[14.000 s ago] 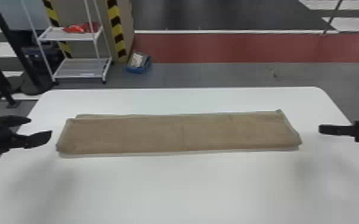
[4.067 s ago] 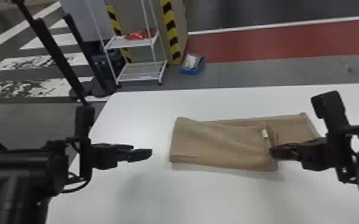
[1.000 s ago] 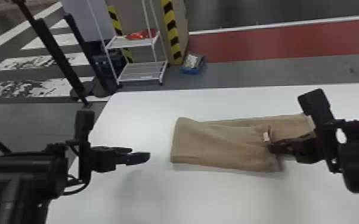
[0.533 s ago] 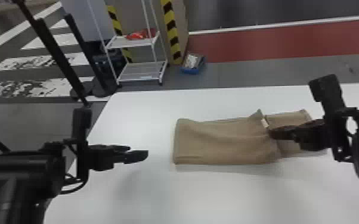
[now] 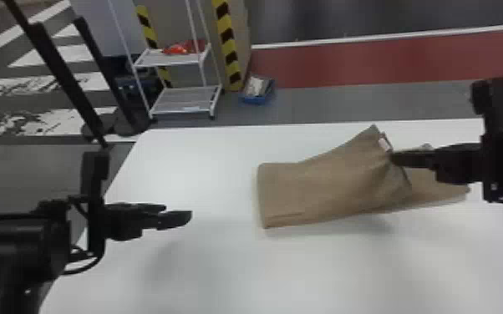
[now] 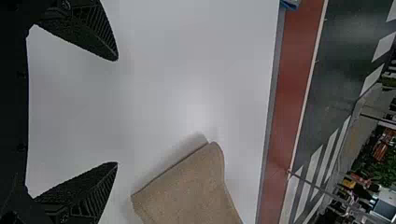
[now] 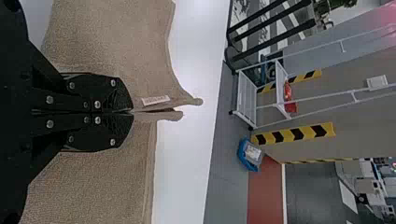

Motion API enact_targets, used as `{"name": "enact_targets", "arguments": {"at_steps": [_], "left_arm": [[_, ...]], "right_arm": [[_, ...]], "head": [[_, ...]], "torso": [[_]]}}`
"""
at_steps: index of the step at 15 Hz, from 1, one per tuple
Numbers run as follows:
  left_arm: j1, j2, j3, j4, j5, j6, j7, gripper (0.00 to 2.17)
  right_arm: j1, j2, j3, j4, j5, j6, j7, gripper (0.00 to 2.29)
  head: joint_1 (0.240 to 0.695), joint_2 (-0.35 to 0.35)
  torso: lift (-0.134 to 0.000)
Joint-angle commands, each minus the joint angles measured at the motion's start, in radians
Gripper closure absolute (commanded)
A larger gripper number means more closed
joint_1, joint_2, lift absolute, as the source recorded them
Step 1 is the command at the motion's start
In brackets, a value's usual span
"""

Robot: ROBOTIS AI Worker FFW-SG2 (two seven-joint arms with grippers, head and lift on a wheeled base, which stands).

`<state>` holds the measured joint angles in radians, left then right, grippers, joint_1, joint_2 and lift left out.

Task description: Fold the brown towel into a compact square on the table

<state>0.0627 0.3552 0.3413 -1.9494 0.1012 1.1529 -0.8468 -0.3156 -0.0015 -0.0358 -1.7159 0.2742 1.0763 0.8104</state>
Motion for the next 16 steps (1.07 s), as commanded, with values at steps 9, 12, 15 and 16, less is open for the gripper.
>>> {"name": "enact_targets", "arguments": {"at_steps": [9,12,15,16], "left_arm": [[0.011,-0.001,0.019,0.001,0.003,0.0,-0.002,0.08],[0.017,-0.002,0.016,0.007,0.003,-0.012,-0.002,0.08],[0.019,-0.002,0.013,0.006,0.003,-0.012,-0.002,0.08],[0.019,-0.002,0.013,0.006,0.003,-0.012,-0.002,0.08]], "right_arm": [[-0.154,0.002,-0.153,0.059,-0.043,0.046,0.0,1.2],[-0.12,0.002,-0.193,0.064,-0.041,0.064,0.0,1.2],[-0.088,0.002,-0.234,0.087,-0.039,0.061,-0.014,1.2],[-0.085,0.002,-0.253,0.087,-0.044,0.061,-0.017,1.2]], "head": [[0.695,0.185],[0.695,0.145],[0.695,0.13],[0.695,0.119]], "torso": [[-0.123],[-0.123],[-0.123],[-0.123]]}}
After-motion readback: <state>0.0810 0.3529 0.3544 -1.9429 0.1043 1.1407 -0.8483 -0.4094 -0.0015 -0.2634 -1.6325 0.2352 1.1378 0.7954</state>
